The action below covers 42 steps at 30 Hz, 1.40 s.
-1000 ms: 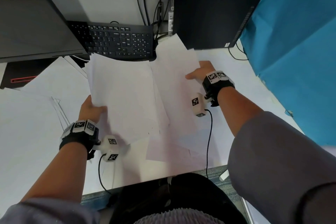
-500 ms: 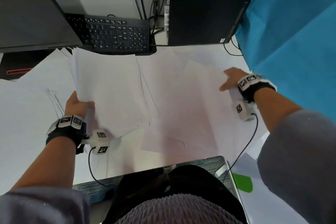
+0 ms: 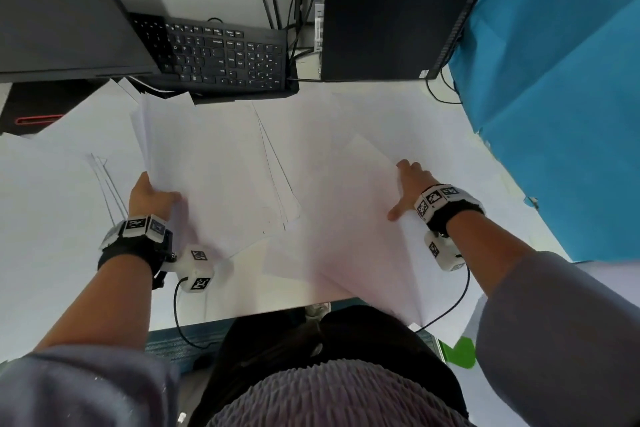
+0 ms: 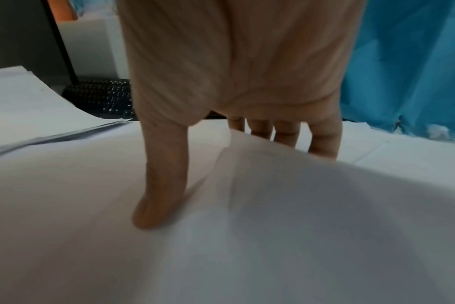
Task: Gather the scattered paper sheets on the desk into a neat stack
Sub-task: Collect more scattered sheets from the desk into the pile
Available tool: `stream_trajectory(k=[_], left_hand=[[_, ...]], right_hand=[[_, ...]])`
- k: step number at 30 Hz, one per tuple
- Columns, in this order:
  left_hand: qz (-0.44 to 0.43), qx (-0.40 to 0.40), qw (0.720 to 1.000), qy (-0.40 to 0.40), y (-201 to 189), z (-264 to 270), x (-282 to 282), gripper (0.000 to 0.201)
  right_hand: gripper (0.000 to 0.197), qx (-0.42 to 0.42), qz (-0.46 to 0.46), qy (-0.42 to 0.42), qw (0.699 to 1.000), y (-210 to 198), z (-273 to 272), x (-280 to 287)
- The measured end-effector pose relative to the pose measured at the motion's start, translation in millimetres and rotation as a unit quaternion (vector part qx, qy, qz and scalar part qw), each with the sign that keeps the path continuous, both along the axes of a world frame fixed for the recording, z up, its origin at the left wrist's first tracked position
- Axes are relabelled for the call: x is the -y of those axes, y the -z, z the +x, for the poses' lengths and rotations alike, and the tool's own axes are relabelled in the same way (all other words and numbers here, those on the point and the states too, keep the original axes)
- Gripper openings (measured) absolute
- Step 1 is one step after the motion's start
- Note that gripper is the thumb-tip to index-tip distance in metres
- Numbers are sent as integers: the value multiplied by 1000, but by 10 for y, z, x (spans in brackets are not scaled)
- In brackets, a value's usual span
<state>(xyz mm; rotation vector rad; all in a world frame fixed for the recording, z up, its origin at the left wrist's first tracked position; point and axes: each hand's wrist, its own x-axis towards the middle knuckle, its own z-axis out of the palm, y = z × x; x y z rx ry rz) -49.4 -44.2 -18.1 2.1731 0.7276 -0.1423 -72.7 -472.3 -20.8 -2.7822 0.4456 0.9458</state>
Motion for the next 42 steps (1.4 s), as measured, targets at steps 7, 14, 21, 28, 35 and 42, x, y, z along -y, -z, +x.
stream_trajectory(k=[7,14,21,28,35,42], left_hand=[[-5,13,1000,-10,-17,-80,28,41],[-11,13,1000,-19,-34,-158,60,38],[-81,35,995,-35,-85,-231,50,30],[-145,78,985,-47,-332,-133,20,37],[-145,68,985,-67,-363,53,-141,43],[-116,17,990,-82,-224,136,-333,44]], right_hand=[[83,6,16,8,1000,21,17,37],[54,-7,60,24,998,1,94,121],[74,-30,26,1,999,-270,342,89],[28,265,-182,-104,941,-1379,1001,-17],[29,424,-63,2,903,-1907,1331,-477],[37,238,154,128,950,-1029,1314,-866]])
